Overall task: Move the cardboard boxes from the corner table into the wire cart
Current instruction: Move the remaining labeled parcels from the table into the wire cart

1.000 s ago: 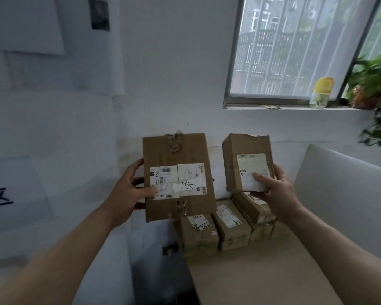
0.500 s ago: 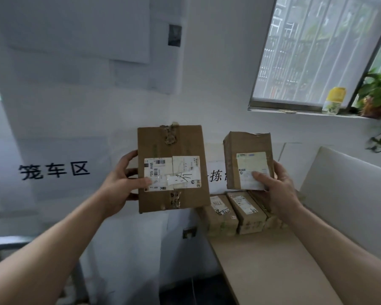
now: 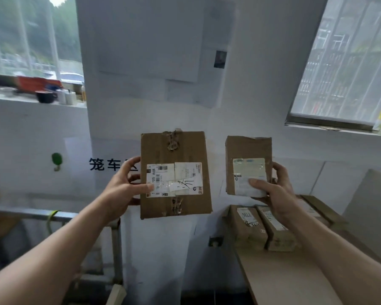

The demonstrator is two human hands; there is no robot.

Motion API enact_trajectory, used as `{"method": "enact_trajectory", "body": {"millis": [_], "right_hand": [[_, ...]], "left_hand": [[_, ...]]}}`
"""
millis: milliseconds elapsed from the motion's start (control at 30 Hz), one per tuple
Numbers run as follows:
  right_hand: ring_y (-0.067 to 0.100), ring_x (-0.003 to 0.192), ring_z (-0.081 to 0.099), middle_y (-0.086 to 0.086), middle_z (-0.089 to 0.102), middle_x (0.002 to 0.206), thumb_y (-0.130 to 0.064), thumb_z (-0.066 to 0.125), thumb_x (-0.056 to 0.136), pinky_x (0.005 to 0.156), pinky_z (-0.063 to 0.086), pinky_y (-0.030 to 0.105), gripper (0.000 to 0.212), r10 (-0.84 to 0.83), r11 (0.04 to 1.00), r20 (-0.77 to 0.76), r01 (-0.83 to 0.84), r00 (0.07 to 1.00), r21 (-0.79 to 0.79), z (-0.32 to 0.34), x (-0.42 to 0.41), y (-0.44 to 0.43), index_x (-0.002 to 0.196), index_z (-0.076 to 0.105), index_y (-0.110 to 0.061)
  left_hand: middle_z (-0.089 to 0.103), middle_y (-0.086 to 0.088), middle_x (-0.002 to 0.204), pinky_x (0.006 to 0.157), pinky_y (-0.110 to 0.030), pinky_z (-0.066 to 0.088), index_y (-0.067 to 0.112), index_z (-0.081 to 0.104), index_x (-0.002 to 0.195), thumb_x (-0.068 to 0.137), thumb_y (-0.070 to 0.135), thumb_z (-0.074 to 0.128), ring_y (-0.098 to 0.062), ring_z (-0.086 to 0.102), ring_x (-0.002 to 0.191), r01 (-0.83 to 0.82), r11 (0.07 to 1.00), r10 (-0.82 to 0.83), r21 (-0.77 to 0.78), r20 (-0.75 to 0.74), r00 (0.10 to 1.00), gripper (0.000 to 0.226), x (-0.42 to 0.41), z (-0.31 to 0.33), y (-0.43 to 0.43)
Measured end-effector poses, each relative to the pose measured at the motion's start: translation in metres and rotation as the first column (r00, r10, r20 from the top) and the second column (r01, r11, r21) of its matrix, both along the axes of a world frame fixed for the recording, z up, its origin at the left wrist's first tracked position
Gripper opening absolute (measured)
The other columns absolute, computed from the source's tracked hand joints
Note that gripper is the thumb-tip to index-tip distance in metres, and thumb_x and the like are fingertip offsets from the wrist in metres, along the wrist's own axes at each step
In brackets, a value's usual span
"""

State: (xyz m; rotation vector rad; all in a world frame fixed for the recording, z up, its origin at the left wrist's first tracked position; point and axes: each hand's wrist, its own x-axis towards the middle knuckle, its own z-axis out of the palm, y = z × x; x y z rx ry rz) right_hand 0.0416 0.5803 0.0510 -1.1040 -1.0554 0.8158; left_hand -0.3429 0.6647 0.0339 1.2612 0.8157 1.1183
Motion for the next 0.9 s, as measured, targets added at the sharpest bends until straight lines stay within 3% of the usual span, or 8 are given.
{"method": "enact_trajectory", "body": {"millis": [100, 267, 367, 667, 900], "right_hand": [[0.027, 0.091, 0.076, 0.015, 0.066, 0.117, -0.011, 0.081, 0.070, 0.068, 0.062, 0.038, 0.064, 0.047, 0.999, -0.002, -0.047, 0.999, 0.012, 0.000, -0.004, 0.002, 0.117, 0.051, -0.043], [0.029, 0.091, 0.075, 0.013, 0.068, 0.115, -0.016, 0.082, 0.064, 0.068, 0.063, 0.038, 0.065, 0.135, 0.991, -0.009, -0.135, 0.991, 0.013, -0.001, -0.008, 0.012, 0.116, 0.053, -0.042], [0.028, 0.091, 0.075, 0.006, 0.073, 0.106, -0.018, 0.082, 0.062, 0.069, 0.063, 0.039, 0.064, 0.199, 0.980, -0.008, -0.199, 0.980, 0.012, 0.000, -0.016, 0.022, 0.115, 0.055, -0.042], [0.027, 0.094, 0.075, 0.000, 0.076, 0.101, -0.003, 0.072, 0.084, 0.076, 0.063, 0.045, 0.049, 0.429, 0.903, -0.041, -0.430, 0.902, -0.012, -0.017, -0.071, 0.049, 0.116, 0.054, -0.035], [0.023, 0.095, 0.075, -0.004, 0.076, 0.104, -0.005, 0.074, 0.084, 0.072, 0.063, 0.041, 0.049, 0.603, 0.795, -0.061, -0.605, 0.796, -0.037, -0.038, -0.148, 0.065, 0.117, 0.055, -0.036]], "left_hand": [[0.068, -0.020, 0.119, 0.085, -0.070, 0.053, 0.050, 0.058, 0.119, 0.049, 0.013, 0.093, -0.039, 0.072, 0.100, -0.039, 0.999, 0.039, -0.004, -0.009, 0.999, 0.086, -0.005, 0.002, -0.017], [0.062, -0.022, 0.127, 0.088, -0.072, 0.050, 0.042, 0.049, 0.134, 0.061, 0.004, 0.083, -0.042, 0.069, 0.104, -0.136, 0.991, 0.136, -0.002, -0.039, 0.990, 0.089, -0.010, 0.006, -0.049], [0.061, -0.022, 0.126, 0.086, -0.069, 0.053, 0.041, 0.050, 0.133, 0.061, 0.003, 0.083, -0.042, 0.069, 0.104, -0.194, 0.981, 0.194, 0.000, -0.044, 0.980, 0.088, -0.016, 0.009, -0.069], [0.065, -0.019, 0.123, 0.079, -0.056, 0.060, 0.045, 0.051, 0.130, 0.060, 0.008, 0.089, -0.036, 0.071, 0.102, -0.407, 0.914, 0.406, 0.005, -0.057, 0.912, 0.088, -0.060, -0.001, -0.135], [0.063, -0.020, 0.125, 0.071, -0.049, 0.060, 0.052, 0.056, 0.120, 0.053, 0.010, 0.094, -0.035, 0.072, 0.101, -0.562, 0.827, 0.562, -0.022, -0.013, 0.827, 0.087, -0.118, -0.022, -0.192]]}}
